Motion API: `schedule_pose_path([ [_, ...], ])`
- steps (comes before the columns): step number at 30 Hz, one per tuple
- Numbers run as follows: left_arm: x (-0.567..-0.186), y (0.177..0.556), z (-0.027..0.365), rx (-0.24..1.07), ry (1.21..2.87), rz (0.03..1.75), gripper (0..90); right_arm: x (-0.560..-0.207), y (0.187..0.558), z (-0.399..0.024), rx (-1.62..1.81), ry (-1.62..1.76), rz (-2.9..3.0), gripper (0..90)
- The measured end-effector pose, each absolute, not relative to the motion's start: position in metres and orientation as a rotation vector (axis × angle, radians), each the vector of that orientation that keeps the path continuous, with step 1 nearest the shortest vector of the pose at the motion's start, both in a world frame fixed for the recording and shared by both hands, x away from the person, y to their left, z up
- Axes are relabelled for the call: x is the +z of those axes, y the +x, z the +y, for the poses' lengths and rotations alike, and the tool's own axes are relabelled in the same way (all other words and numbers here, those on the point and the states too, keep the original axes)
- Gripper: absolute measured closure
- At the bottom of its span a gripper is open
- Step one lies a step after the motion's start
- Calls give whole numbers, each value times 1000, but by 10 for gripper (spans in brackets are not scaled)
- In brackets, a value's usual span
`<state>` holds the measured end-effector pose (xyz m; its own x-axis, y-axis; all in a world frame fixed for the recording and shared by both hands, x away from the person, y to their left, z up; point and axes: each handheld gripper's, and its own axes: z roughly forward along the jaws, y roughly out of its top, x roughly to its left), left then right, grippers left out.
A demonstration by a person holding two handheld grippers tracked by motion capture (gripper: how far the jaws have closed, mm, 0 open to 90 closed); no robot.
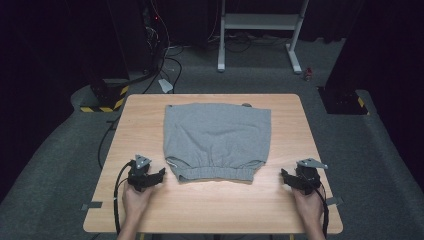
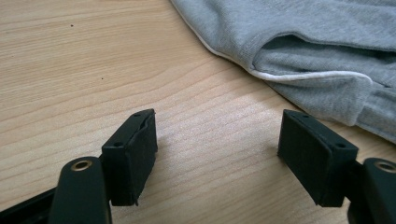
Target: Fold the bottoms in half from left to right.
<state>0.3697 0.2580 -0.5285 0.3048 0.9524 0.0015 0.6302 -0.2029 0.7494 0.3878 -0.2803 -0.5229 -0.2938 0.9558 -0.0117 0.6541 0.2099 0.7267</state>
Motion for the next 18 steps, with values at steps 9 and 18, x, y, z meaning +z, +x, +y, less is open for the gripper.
schedule_pose_path([
  [9,-529,370,258,635,1924,1404,280,-523,388,-280,864,1488,2025,318],
  [18,-528,370,258,634,1924,1402,287,-523,388,-280,861,1492,2019,321],
])
